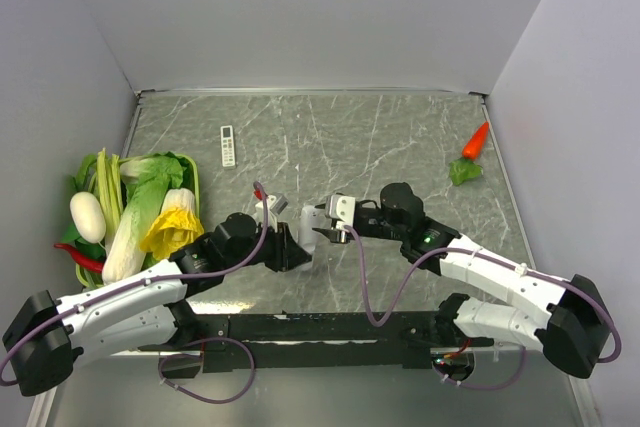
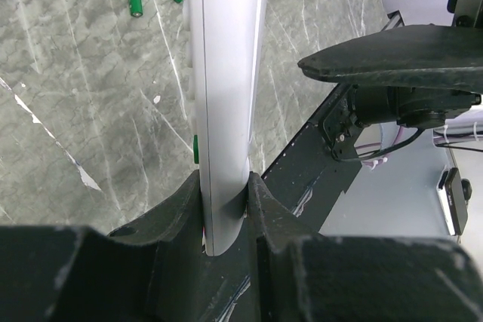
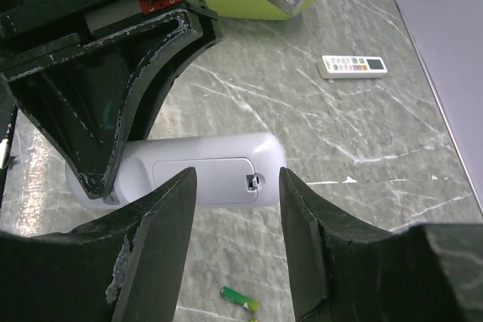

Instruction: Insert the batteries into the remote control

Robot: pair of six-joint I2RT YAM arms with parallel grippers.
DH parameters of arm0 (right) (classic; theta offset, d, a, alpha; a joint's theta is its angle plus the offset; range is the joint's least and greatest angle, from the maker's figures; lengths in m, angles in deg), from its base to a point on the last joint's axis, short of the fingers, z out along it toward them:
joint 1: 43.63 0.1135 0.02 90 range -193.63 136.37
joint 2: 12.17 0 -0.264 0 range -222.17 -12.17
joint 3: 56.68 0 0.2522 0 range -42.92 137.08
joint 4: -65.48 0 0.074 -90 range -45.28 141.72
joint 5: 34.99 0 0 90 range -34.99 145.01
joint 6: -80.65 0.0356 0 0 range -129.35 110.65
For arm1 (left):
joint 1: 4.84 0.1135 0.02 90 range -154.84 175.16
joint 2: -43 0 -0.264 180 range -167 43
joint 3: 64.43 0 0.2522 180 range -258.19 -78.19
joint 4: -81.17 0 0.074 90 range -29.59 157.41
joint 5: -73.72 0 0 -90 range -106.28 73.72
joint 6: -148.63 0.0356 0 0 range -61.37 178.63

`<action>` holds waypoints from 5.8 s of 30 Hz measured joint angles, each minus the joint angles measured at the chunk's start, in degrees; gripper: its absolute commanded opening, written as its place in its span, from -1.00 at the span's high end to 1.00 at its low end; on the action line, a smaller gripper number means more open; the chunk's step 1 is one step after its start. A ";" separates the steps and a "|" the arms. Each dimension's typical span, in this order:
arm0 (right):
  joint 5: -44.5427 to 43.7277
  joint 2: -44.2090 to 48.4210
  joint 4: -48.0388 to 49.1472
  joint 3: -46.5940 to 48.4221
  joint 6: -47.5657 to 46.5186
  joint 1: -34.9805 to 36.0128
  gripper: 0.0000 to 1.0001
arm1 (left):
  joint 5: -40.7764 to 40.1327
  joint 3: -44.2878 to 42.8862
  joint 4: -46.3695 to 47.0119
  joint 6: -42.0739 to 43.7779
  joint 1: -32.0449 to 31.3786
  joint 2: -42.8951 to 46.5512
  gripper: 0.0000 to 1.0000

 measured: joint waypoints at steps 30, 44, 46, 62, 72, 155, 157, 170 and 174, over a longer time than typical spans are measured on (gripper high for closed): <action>1.42 -2.32 -2.16 1.49 -0.22 -0.37 0.74 | 0.52 0.00 -1.92 0.07 -0.04 0.94 0.97; 0.07 -1.46 -3.19 1.60 -0.22 -0.37 1.00 | -0.52 0.00 -2.60 0.59 -0.04 0.90 0.97; -0.31 -1.05 -3.19 1.60 -0.20 -0.37 1.00 | -0.90 0.00 -2.54 0.57 -0.04 0.81 0.97; -11.43 1.11 0.09 -0.92 1.38 -0.35 1.00 | -2.69 1.11 -1.55 -2.58 3.98 -1.70 0.97; -32.68 0.02 0.90 -2.49 5.57 -0.37 1.00 | -4.81 1.49 -7.80 -4.74 11.10 5.20 0.97; -26.40 -29.27 -32.26 17.88 53.66 -12.15 0.13 | 15.47 22.45 28.11 0.26 19.12 21.40 0.97; -26.43 -30.84 -32.28 18.01 54.71 -11.74 0.14 | 15.41 22.45 28.06 0.26 19.12 21.18 0.97; -26.95 -33.83 -32.26 19.08 57.42 -9.49 0.16 | 15.37 22.45 27.28 0.22 19.12 21.07 0.97; -26.49 -33.94 -32.28 19.08 57.31 -8.52 0.09 | 15.37 22.45 27.17 0.24 19.12 20.83 0.97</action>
